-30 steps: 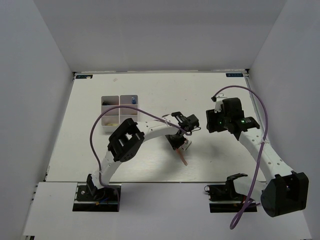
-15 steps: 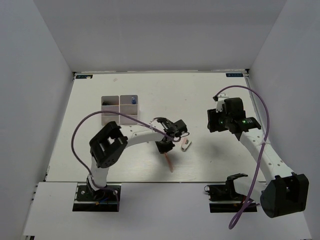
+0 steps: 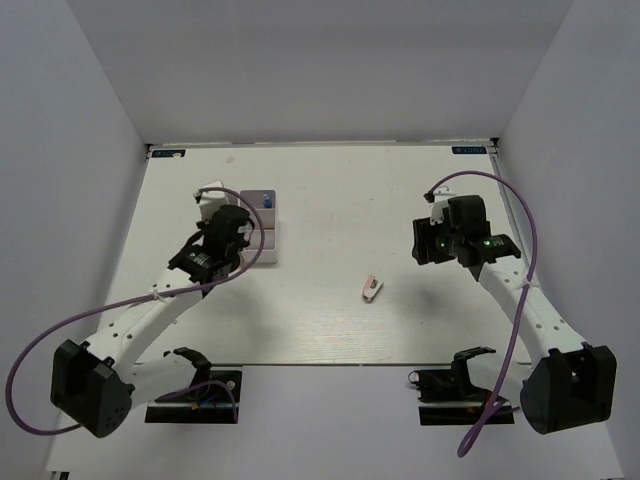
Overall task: Sort the stationery into containers
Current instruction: Place the pen in the storage box.
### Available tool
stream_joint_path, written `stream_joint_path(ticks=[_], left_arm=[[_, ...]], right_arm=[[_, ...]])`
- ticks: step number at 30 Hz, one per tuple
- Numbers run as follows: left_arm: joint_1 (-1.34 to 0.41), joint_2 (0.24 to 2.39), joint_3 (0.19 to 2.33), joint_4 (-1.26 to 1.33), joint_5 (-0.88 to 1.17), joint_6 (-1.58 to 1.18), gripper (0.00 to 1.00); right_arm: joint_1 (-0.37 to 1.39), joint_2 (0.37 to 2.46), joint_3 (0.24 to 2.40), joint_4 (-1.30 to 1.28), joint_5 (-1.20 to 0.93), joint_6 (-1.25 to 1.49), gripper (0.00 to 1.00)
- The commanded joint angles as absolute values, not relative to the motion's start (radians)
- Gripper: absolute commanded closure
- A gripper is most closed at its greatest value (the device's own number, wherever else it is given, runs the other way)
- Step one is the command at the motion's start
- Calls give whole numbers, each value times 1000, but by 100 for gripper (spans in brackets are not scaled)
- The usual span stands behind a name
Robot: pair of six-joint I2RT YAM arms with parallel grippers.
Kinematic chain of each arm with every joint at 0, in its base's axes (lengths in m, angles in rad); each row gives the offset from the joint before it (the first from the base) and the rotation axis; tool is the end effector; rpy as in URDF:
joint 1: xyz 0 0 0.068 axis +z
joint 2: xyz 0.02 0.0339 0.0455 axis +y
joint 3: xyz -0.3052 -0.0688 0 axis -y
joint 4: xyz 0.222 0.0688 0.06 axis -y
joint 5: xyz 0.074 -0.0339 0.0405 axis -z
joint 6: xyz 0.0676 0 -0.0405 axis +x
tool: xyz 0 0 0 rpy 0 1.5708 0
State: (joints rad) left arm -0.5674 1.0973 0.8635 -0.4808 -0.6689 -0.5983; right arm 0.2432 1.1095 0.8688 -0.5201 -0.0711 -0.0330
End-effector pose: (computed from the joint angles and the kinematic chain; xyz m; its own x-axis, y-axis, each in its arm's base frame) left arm 0.1968 -0.0757 0.3088 -0.4716 -0.2234 -0.8530 -0.2893 0.9530 -0.0897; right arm 0.2090 0.0568 0.2946 -0.6593 -0.1975 -0.7255 -0.3121 0.9497 0.0251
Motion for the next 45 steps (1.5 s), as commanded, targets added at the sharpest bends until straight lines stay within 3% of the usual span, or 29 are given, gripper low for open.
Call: stream_joint_path(ticks=[1, 6, 15, 21, 40, 42, 43, 44, 45], left_arm=[[-453, 1091, 818, -213, -577, -286, 99], [-347, 1166, 862, -91, -502, -146, 99], [-321, 1266, 890, 33, -479, -11, 99], [-325, 1267, 732, 259, -436, 63, 99], [-319, 1216, 410, 609, -204, 221, 99], [-319, 1204, 405, 609, -210, 216, 92], [-321, 1203, 403, 606, -222, 213, 83], [-321, 1198, 403, 598, -222, 213, 68], [-319, 1180, 400, 594, -233, 207, 31]], right_arm=[[241, 1127, 865, -491, -95, -38, 39], [239, 1140, 861, -494, -104, -44, 39], [241, 1161, 859, -489, -104, -52, 39], [239, 1169, 858, -500, -110, -54, 39], [241, 1186, 858, -492, -129, -61, 39], [241, 1186, 859, -495, -135, -72, 38], [241, 1183, 861, -500, -161, -77, 34], [239, 1181, 862, -509, -175, -84, 29], [238, 1178, 865, -520, -237, -118, 21]])
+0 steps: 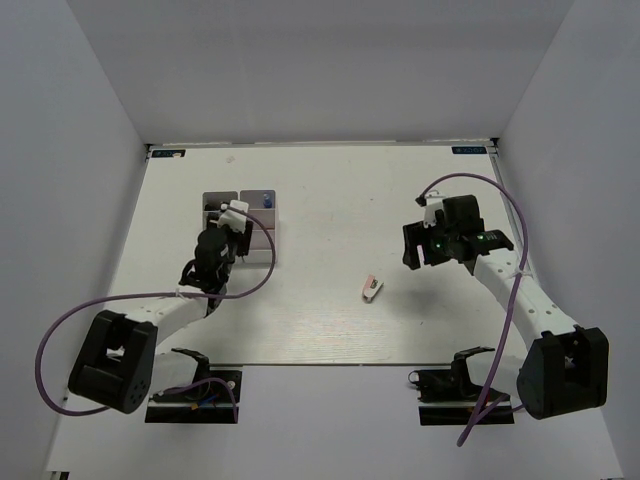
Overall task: Sort the stationery into containers
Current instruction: Place the pen in the storage box, then pick up the stapler from the center of the board.
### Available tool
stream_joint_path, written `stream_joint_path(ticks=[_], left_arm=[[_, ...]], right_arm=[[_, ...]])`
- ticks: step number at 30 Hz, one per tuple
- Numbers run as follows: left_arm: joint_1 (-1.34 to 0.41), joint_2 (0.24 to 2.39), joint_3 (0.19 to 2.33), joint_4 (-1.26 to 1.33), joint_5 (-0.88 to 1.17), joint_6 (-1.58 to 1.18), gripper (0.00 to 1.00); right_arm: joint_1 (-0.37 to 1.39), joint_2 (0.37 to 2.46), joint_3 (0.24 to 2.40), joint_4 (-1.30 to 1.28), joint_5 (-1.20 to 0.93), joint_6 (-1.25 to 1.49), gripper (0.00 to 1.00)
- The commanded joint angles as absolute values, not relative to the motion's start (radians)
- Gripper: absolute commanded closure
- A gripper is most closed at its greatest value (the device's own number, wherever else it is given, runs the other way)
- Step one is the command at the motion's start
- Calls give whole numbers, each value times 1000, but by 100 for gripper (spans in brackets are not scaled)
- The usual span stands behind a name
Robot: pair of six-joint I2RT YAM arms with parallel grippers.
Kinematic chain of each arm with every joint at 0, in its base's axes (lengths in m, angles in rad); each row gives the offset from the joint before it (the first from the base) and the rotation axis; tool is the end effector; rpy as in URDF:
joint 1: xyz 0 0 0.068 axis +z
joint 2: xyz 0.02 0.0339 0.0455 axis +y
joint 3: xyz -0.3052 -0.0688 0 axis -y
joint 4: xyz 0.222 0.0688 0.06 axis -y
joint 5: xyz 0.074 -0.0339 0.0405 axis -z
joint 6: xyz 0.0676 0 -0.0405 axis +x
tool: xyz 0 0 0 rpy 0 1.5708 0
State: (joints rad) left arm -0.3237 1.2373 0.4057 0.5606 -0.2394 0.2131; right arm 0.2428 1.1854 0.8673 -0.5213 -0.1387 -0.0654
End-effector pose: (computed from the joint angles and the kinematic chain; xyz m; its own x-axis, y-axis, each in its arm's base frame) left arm 0.2408 -0.0639 0.2409 -0.2285 0.2934 -0.9283 0.1440 0.9532 0.2658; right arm 0.2201 0.0641 0.2790 -0.6995 -0.2399 -0.6732 -0.3743 0.9254 0.0590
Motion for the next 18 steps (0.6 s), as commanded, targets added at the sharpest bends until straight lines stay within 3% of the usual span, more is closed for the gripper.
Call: stream_joint_path(ticks=[1, 2, 7, 8, 9, 10, 11, 12, 13, 15, 16, 17, 18], left_arm=[[-321, 1172, 403, 586, -241, 195, 19], [-321, 1164, 410, 574, -248, 195, 14], [-321, 1060, 512, 402, -276, 147, 9], [-319, 1043, 532, 365, -278, 134, 17], [-319, 993, 585, 259, -279, 91, 44], [-319, 980, 665, 97, -278, 22, 99], [-316, 960, 716, -127, -281, -44, 100], [-313, 953, 864, -237, -264, -148, 100], [-308, 954, 900, -402, -230, -208, 100], [-308, 939, 936, -561, -53, -236, 99], [-308, 934, 924, -589, 27, -235, 84], [-305, 911, 905, -638, 76, -238, 39], [-305, 881, 834, -650, 89, -242, 26]], right_arm=[[239, 1175, 865, -547, -270, -133, 17], [241, 1174, 867, -554, -302, -182, 10], [247, 1163, 851, -603, -583, -433, 10], [247, 1170, 864, -630, -618, -478, 10], [242, 1177, 867, -668, -665, -535, 23], [244, 1189, 864, -692, -752, -819, 31], [241, 1189, 841, -728, -768, -922, 40], [239, 1193, 828, -764, -803, -1127, 67], [241, 1203, 815, -785, -799, -1326, 79], [247, 1265, 813, -939, -795, -1645, 89], [247, 1290, 822, -993, -792, -1860, 89], [248, 1320, 875, -1093, -773, -2022, 84], [252, 1412, 899, -1176, -755, -2089, 57]])
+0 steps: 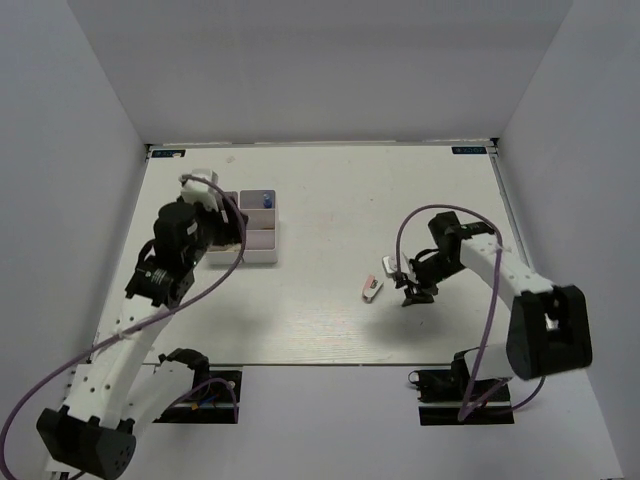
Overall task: Sort the stationery into containers
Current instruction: Pick up the stapler from the center of the board.
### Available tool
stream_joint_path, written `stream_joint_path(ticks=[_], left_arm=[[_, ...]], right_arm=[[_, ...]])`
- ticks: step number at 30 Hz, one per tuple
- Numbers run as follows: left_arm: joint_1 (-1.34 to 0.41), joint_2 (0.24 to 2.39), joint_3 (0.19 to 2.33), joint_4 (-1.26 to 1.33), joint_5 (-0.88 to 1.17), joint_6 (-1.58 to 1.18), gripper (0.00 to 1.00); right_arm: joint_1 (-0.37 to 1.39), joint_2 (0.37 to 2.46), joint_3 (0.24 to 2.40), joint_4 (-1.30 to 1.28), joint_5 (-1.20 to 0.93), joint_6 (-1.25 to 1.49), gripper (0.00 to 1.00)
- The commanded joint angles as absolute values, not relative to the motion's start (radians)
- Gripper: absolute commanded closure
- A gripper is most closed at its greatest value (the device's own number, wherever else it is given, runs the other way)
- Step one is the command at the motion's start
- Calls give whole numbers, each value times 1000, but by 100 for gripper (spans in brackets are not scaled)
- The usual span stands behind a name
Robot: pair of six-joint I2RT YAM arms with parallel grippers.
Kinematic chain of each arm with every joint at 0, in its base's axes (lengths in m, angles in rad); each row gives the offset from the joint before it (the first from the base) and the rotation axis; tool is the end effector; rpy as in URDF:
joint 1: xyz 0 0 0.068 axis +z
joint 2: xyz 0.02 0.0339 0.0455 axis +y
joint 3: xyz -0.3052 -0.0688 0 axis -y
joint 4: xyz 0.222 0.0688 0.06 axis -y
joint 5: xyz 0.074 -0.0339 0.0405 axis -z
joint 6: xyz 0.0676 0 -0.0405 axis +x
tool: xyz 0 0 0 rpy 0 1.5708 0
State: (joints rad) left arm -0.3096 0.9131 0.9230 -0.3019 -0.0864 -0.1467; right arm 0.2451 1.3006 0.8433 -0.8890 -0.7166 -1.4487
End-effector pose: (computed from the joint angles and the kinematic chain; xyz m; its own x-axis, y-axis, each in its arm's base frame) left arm 0.1829 -0.0524 0.3765 -0.3041 -0.0556 -0.9510 0.1823 0.9764 -0.1154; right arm 0.1755 0.0897 0.2416 0.2072 -0.7197 -0.6627 -0.9783 -0.1500 -0.1430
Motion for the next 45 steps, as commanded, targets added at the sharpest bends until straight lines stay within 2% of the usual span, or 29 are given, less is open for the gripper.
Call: stream_joint_path(ticks=[1, 2, 3, 9, 17, 23, 25, 27, 28, 31, 35, 38, 41, 44, 45], left_arm=[[-305, 849, 804, -658, 92, -242, 20], [-304, 824, 710, -646, 84, -238, 12], [-305, 784, 678, -635, 59, -223, 9], [-296, 663, 631, -631, -20, -212, 0], [-273, 649, 637, -653, 17, -221, 0], [-275, 637, 626, -649, 8, -219, 0], [-273, 640, 630, -652, 6, -218, 0], [-275, 640, 632, -655, 6, -216, 0], [-275, 640, 632, -657, 5, -216, 0], [-275, 637, 632, -658, 6, -216, 0], [-275, 630, 630, -660, 8, -216, 0], [-273, 617, 630, -658, -25, -215, 0], [-273, 600, 627, -658, -41, -213, 0], [-275, 588, 624, -658, -58, -216, 0], [-273, 588, 624, -658, -66, -216, 0]], right_arm=[[250, 1443, 966, -1210, -753, -2267, 44], [250, 1498, 983, -1268, -756, -2319, 23], [255, 1538, 998, -1291, -761, -2350, 10], [325, 1580, 1006, -1031, -784, -2303, 10], [466, 1677, 1046, -858, -674, -2174, 14], [543, 1715, 1017, -669, -509, -2062, 15], [552, 1726, 1014, -666, -458, -2074, 19], [563, 1726, 1022, -679, -431, -2086, 26], [566, 1726, 1032, -698, -414, -2086, 37], [568, 1724, 1063, -771, -393, -2100, 56], [572, 1726, 1078, -866, -353, -2132, 73], [577, 1720, 1080, -891, -345, -2120, 79], [587, 1704, 1109, -900, -357, -2030, 81], [623, 1703, 1210, -887, -335, -1780, 85], [636, 1706, 1282, -885, -322, -1659, 90]])
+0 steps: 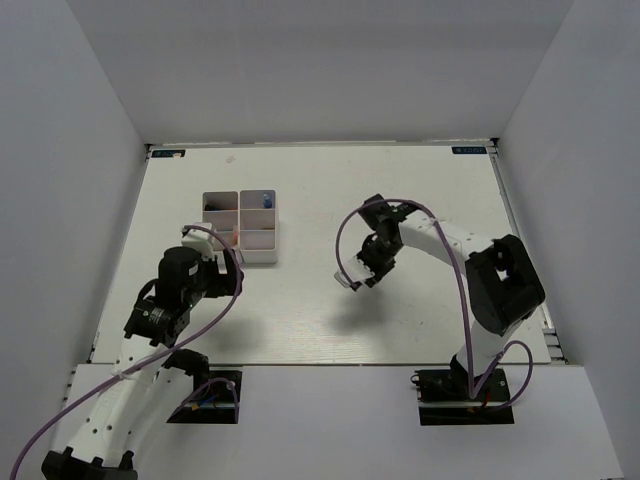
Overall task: Sort the stationery into containers
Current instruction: Pick up the stapler from the center of the board, then place the stapler in the storage box.
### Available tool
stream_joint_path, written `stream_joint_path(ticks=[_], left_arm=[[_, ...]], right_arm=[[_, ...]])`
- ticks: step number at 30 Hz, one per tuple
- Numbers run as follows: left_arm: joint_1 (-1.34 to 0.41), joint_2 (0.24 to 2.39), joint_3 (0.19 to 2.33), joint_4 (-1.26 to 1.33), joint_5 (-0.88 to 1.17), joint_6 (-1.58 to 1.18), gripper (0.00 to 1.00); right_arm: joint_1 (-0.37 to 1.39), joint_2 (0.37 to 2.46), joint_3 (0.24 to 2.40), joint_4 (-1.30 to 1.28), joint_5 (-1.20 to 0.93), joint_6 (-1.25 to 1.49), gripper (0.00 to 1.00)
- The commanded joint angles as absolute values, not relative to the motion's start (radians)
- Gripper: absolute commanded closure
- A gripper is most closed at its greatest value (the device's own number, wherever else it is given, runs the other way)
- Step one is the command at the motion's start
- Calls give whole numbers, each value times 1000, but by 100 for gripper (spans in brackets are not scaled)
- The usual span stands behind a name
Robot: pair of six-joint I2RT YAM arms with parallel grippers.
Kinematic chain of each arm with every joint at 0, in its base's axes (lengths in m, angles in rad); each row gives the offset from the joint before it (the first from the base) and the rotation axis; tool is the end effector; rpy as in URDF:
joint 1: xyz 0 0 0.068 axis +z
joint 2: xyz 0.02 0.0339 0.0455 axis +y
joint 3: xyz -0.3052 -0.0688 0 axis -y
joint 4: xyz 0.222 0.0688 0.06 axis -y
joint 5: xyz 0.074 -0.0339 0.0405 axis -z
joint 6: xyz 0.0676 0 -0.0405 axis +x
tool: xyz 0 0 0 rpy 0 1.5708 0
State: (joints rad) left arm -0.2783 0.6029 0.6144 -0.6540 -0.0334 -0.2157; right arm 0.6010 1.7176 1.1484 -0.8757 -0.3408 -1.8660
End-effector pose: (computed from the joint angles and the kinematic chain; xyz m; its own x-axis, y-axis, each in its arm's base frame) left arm 0.0999 -0.0262 0.2643 -0.6161 -0.0465 -0.7863 0.1198 0.9811 -0.1518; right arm 0.2357 0.1890 0.2097 0.7811 -0.5578 -0.2807 -0.6177 -0.7560 -0.2166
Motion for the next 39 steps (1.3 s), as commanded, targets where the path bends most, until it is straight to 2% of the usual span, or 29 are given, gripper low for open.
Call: stream_joint_path(ticks=[1, 2, 4, 10, 15, 23, 25, 30, 39], left_arm=[[-273, 588, 624, -658, -81, -221, 0], [-273, 575, 624, -660, -90, -221, 0], [-273, 569, 618, -657, -122, -229, 0], [-273, 499, 595, -650, -291, -259, 0], [-275, 433, 575, -640, -380, -267, 0], [-273, 407, 574, -631, -391, -270, 0], [-276, 407, 572, -632, -384, -268, 0], [-273, 407, 572, -632, -373, -268, 0], [-273, 407, 574, -632, -357, -267, 0]], right_arm=[[649, 1706, 1304, -882, -295, -1623, 93], [681, 1712, 1348, -871, -249, -1593, 100], [701, 1727, 1431, -856, -247, -1407, 100], [817, 1928, 1877, -928, -264, -923, 100], [883, 2087, 2132, -931, -325, -697, 100], [977, 2180, 2143, -665, -261, -361, 100], [998, 2177, 2089, -565, -253, -357, 100], [1005, 2220, 2100, -528, -215, -428, 100], [1042, 2220, 1968, -299, 44, -612, 100]])
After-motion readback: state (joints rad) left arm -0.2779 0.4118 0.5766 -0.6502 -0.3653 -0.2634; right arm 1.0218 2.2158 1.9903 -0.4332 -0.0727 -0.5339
